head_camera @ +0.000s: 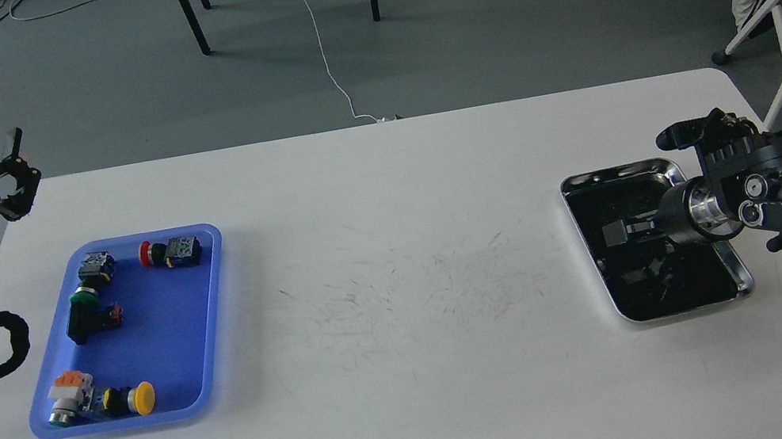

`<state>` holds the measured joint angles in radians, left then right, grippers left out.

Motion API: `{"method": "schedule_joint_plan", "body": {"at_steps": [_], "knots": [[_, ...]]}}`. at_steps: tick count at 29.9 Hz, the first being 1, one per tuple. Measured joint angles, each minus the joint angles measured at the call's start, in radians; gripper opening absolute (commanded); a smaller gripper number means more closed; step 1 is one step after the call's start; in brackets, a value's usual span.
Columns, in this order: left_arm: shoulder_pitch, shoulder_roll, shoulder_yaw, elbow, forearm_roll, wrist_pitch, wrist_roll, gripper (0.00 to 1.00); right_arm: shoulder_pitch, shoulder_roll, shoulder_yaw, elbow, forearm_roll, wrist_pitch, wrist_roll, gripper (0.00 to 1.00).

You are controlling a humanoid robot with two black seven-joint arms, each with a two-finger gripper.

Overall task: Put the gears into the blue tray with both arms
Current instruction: 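Reach the right gripper into the metal tray and grasp a small black part, then carry the black part with the right gripper toward the table center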

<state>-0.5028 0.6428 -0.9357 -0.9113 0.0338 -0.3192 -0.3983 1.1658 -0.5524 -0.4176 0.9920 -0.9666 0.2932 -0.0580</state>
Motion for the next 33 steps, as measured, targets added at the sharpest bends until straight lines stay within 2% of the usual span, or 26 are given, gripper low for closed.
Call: {"method": "schedule_joint_plan", "body": {"at_steps": [2,3,4,20,33], "knots": [[0.000,0.000,0.001,0.000,0.000,0.000,0.000,0.99,0.000,0.000,-0.004,-0.007,0.000,0.000,0.002,0.11],[0.000,0.000,0.001,0.000,0.000,0.001,0.000,0.99,0.001,0.000,-0.008,-0.009,0.000,0.000,0.003,0.04],[0.000,0.000,0.001,0.000,0.000,0.001,0.000,0.99,0.001,0.001,-0.013,-0.012,0.000,-0.001,0.004,0.02],[0.001,0.000,0.002,0.000,0.000,0.002,0.001,0.99,0.017,0.000,-0.027,-0.014,0.000,-0.001,0.005,0.02],[0.001,-0.002,0.002,0.000,0.000,0.004,0.001,0.99,0.195,-0.003,-0.015,0.085,0.023,-0.039,0.003,0.02]]}}
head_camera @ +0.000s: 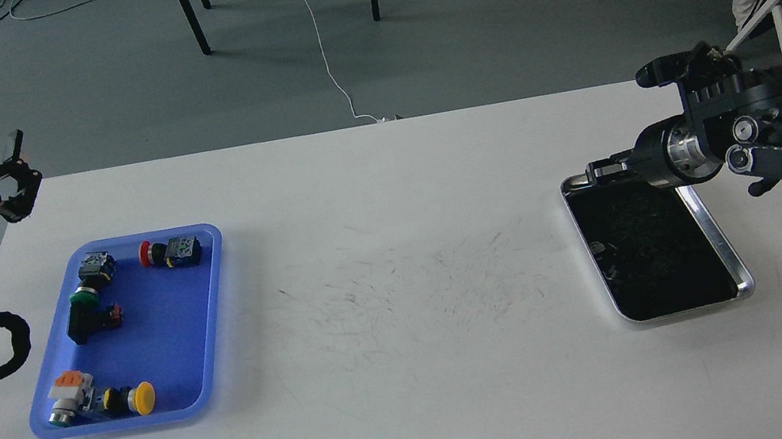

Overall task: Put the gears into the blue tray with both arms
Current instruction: 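Carry the black part with the right gripper toward the table center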

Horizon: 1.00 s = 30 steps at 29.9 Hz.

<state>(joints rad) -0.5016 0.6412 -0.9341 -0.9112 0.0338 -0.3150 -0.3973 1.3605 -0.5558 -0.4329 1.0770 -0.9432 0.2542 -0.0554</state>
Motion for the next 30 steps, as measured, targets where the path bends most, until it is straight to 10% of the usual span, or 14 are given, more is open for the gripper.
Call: {"method": "schedule_joint_plan", "body": {"at_steps": [30], "knots": [[-0.003,0.008,-0.002,0.000,0.000,0.000,0.000,0.99,0.040,0.555,0.007,-0.082,0.403,-0.290,0.047,0.02]]}}
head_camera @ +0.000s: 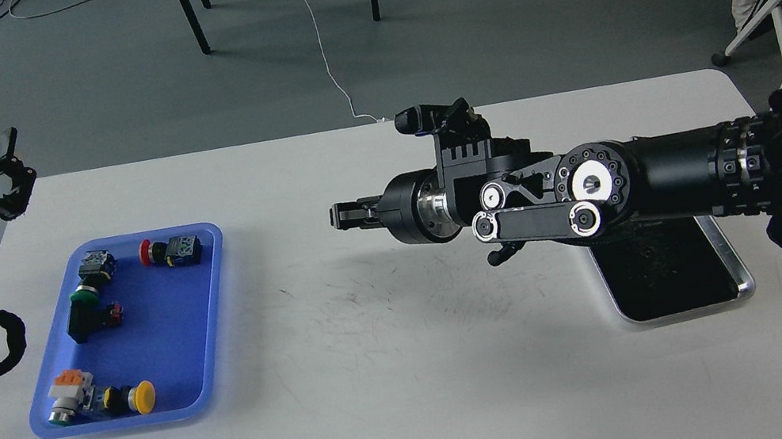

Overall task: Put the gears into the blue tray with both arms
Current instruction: 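Carry the black part with the right gripper toward the table center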

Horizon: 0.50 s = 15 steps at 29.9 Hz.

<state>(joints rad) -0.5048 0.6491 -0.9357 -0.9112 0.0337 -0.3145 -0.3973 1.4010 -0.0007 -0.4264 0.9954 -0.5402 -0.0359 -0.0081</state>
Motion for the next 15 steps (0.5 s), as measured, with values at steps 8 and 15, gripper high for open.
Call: {"method": "schedule_joint_plan", "body": {"at_steps": [8,15], "knots": [[0.000,0.007,0.002,0.000,0.000,-0.005,0.000,0.99,-0.050,0.001,-0.001,-0.020,0.004,-0.013,0.025,0.02],[0.002,0.009,0.002,0.000,0.000,-0.008,0.000,0.99,-0.091,0.001,-0.001,0.017,0.006,-0.012,0.034,0.02]]}}
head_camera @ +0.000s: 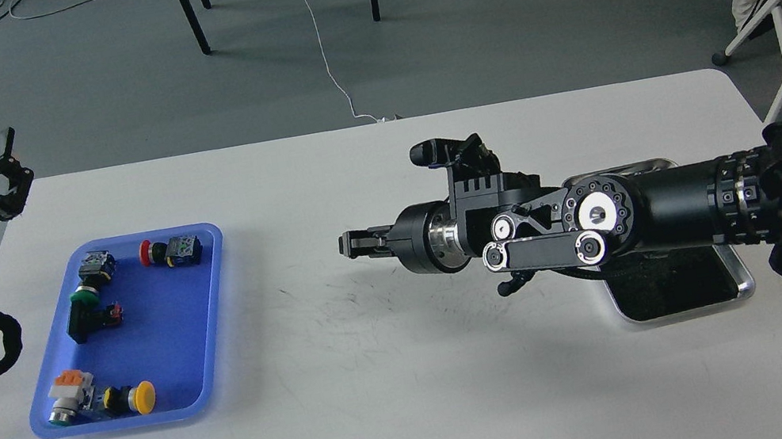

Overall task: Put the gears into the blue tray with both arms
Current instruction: 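Carry the black part with the right gripper toward the table center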

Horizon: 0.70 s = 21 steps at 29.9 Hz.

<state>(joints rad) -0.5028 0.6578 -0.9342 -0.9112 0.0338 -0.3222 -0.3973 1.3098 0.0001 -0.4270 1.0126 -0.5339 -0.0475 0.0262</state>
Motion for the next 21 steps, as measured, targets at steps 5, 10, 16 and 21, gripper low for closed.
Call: {"method": "schedule_joint_plan", "body": {"at_steps": [5,10,16,21], "knots": [[0.001,0.000,-0.001,0.000,0.000,-0.001,0.000,0.99,-0.028,0.000,-0.001,0.018,0.000,0.002,0.000,0.02],[0.001,0.000,-0.003,0.003,0.000,-0.003,-0.001,0.99,-0.063,0.000,-0.001,0.020,-0.003,0.005,0.000,0.03],[0.001,0.000,-0.005,0.003,0.000,-0.003,-0.003,0.99,-0.099,0.000,-0.005,0.021,-0.014,0.009,0.000,0.09],[0.001,0.000,-0.005,0.003,0.000,-0.003,-0.004,0.99,-0.110,0.000,-0.007,0.020,-0.017,0.009,-0.001,0.44]]}}
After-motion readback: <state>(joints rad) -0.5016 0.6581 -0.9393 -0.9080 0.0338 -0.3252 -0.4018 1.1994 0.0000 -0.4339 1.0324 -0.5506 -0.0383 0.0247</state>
